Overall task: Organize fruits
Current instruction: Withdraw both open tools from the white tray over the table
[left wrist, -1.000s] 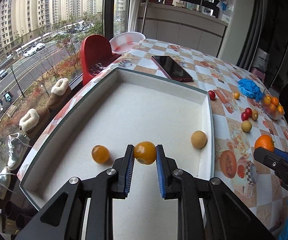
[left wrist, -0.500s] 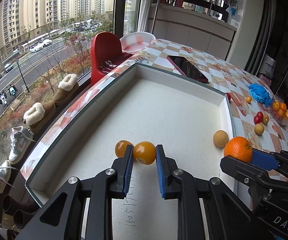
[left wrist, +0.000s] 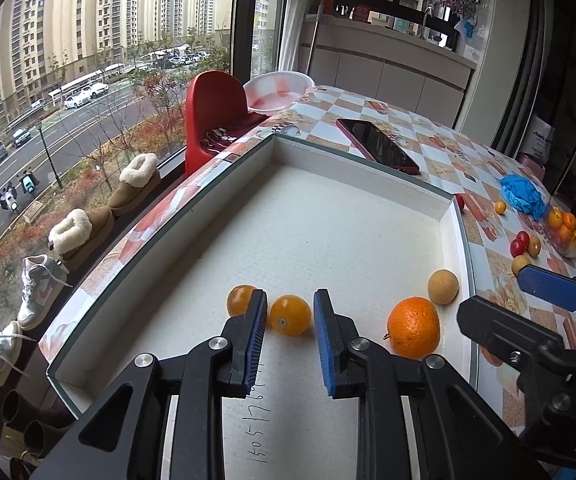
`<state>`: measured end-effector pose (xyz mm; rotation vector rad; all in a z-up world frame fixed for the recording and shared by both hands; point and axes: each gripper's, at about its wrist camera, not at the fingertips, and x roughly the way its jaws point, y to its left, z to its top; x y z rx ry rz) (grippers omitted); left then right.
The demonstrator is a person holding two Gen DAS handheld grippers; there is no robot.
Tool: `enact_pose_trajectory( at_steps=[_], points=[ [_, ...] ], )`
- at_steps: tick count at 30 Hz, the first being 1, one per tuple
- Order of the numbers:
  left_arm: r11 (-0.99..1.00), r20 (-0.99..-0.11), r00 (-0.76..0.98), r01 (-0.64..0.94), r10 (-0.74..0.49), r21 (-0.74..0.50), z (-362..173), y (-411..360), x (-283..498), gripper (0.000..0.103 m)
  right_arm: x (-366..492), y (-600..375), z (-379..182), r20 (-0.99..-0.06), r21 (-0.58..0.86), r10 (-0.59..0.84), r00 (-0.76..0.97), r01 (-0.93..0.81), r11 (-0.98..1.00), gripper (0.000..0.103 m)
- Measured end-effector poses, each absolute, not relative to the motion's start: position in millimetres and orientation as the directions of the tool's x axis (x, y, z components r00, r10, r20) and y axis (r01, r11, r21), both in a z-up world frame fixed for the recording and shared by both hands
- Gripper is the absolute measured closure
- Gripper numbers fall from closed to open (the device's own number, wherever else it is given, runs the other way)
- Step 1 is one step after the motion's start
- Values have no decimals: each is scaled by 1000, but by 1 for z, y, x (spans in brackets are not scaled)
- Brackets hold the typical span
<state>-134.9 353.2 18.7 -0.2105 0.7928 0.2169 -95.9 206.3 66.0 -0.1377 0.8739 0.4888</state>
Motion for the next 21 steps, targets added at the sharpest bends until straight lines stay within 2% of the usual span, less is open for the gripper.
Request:
enact_pose_trajectory(
  at_steps=[1,2,3,5,11,16,21],
  points=[
    [958,-716,689,-266,113,-105,20,352,-135,42,-94,200,67,-762,94,356,542,-451,888,19],
    [954,-705,696,-283,136,-96,23,351,-137,9,-92,193,68,-761,100,349,546,-433,896,17],
    [948,-681,713,-306,168,-86,27,350,-141,5,-91,187,68,-762,96,334,554,-415,905,16],
    [952,-650,742,-294,167,-90,34,347,-144,4,-90,172,67,-762,83,305,571,-381,921,16],
    [973,-647,752,-222,130,-62,51,327,-140,4,-82,109,54,-786,97,217,578,-232,968,16],
    [997,-636,772,-61,19,-45,66,279,-137,4,-74,38,31,-835,114,108,540,-22,993,16],
    [994,-689,720,113,-84,-3,57,212,-128,4,-79,-29,15,-855,71,-13,519,143,987,16]
  ],
)
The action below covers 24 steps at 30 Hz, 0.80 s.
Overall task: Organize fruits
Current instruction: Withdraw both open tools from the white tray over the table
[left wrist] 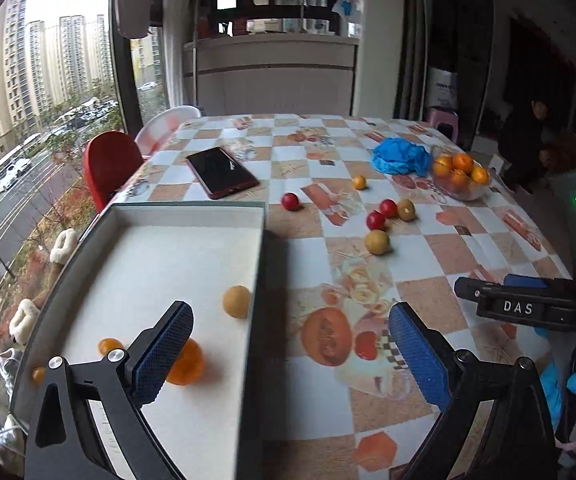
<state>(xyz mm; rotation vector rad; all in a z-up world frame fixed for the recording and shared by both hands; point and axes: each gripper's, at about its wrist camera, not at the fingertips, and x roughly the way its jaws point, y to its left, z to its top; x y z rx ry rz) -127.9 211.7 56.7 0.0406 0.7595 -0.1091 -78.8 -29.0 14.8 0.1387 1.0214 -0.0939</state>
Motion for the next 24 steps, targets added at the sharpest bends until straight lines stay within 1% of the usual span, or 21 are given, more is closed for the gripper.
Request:
enact_pose_trajectory(
  at_steps=[4,6,9,10,11,12,17,20,24],
  points=[
    [983,-743,663,182,-97,35,34,167,-116,4,-86,-69,9,-845,10,-106,524,213,977,16],
    [982,-757,649,180,-74,58,23,153,-110,4,-87,-84,8,-835,-10,-137,532,234,972,16],
    [979,-757,654,162,-15,121,10,142,-98,4,-86,-98,8,-818,-2,-143,556,246,969,15],
    [978,-754,657,154,6,142,8,142,-94,4,-85,-101,7,-815,1,-142,562,245,969,10],
    [977,-751,661,147,19,155,6,143,-90,4,-83,-102,5,-820,5,-137,556,247,969,1],
    [977,-750,661,138,30,161,5,145,-86,4,-82,-100,4,-813,-13,-153,562,245,969,0],
    [990,-767,639,65,55,125,0,167,-66,4,-78,-98,3,-809,-20,-155,566,238,971,0],
    [992,-773,631,47,61,117,-3,168,-59,4,-77,-98,2,-809,-21,-156,566,237,971,0],
    [993,-784,620,74,25,90,-3,155,-56,4,-78,-97,2,-809,-21,-156,567,237,971,0]
  ],
)
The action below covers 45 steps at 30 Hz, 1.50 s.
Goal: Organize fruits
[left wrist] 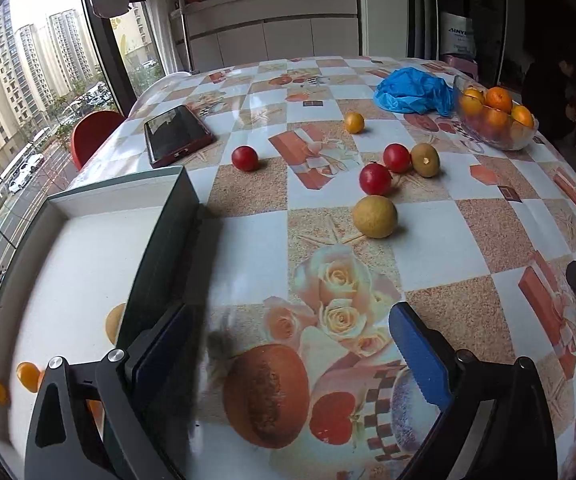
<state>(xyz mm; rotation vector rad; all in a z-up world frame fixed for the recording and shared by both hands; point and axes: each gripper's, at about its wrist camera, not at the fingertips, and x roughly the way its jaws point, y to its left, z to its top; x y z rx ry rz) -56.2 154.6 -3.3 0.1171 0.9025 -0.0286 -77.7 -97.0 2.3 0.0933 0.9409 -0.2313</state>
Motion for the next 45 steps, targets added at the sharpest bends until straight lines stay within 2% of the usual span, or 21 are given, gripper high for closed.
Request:
enact_pose_trajectory(
  at_steps=[5,8,45],
  points=[
    [989,-788,615,127,-24,70,-6,138,-62,0,-78,-97,2,-809,-22,-157,566,237,971,0],
    [992,-802,590,121,-92,-25,-8,150,-58,0,-78,-97,2,-809,-22,-157,566,237,971,0],
    [993,-802,592,121,-82,-12,-10,148,-59,0,-79,-97,2,-808,-23,-157,567,237,971,0]
  ],
)
